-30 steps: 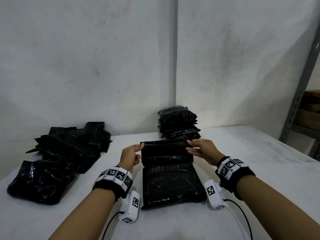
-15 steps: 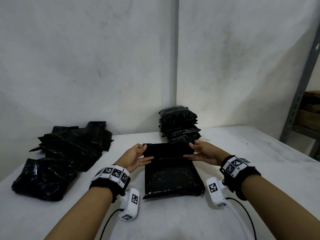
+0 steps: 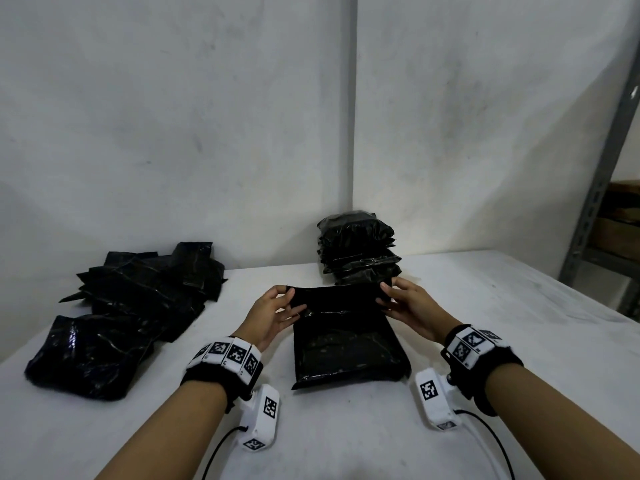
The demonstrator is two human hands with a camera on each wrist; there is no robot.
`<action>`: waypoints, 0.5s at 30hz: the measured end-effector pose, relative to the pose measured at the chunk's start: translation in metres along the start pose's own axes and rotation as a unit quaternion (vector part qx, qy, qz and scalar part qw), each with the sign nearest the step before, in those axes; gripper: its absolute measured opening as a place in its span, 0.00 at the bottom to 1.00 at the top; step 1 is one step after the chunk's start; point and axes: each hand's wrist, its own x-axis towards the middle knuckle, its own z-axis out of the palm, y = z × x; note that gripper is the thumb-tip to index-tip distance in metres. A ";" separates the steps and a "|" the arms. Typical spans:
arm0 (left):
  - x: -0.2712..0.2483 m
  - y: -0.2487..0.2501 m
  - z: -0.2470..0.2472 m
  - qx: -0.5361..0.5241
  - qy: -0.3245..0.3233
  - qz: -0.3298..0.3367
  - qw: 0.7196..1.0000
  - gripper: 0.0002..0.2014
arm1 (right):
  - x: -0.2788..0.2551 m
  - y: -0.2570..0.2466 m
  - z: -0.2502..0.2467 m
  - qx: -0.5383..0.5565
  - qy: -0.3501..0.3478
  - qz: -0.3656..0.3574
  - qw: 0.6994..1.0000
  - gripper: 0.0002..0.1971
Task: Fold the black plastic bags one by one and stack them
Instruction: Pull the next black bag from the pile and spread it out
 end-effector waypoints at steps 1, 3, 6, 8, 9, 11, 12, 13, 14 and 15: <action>0.000 0.000 0.001 0.008 0.000 0.002 1.000 0.03 | -0.001 0.000 -0.001 0.000 0.001 -0.004 1.000 0.10; -0.002 0.000 0.002 0.023 -0.006 0.004 1.000 0.03 | -0.002 -0.001 -0.002 -0.007 -0.004 -0.005 1.000 0.09; -0.004 0.002 0.002 0.014 -0.003 -0.002 1.000 0.03 | -0.004 -0.003 -0.003 -0.004 -0.014 0.003 1.000 0.08; -0.006 0.004 0.003 0.010 0.012 -0.017 1.000 0.08 | -0.006 -0.005 -0.005 -0.003 -0.017 0.010 1.000 0.08; -0.007 0.004 0.004 0.018 0.021 -0.023 0.999 0.11 | -0.007 -0.006 -0.006 -0.010 -0.018 0.013 1.000 0.07; -0.009 0.004 0.004 0.040 0.042 -0.029 0.998 0.12 | -0.012 -0.009 -0.006 -0.033 -0.012 0.021 0.999 0.04; -0.010 0.004 0.004 0.050 0.046 -0.035 0.997 0.11 | -0.014 -0.010 -0.005 -0.045 -0.005 0.026 0.999 0.04; -0.011 0.004 0.003 0.057 0.041 -0.043 0.997 0.10 | -0.016 -0.011 -0.005 -0.058 0.008 0.031 0.998 0.08; -0.014 0.003 0.002 0.063 0.029 -0.053 0.996 0.09 | -0.019 -0.012 -0.005 -0.079 0.018 0.039 0.996 0.13; -0.016 0.003 0.001 0.066 0.016 -0.062 0.996 0.08 | -0.021 -0.014 -0.005 -0.107 0.025 0.047 0.993 0.16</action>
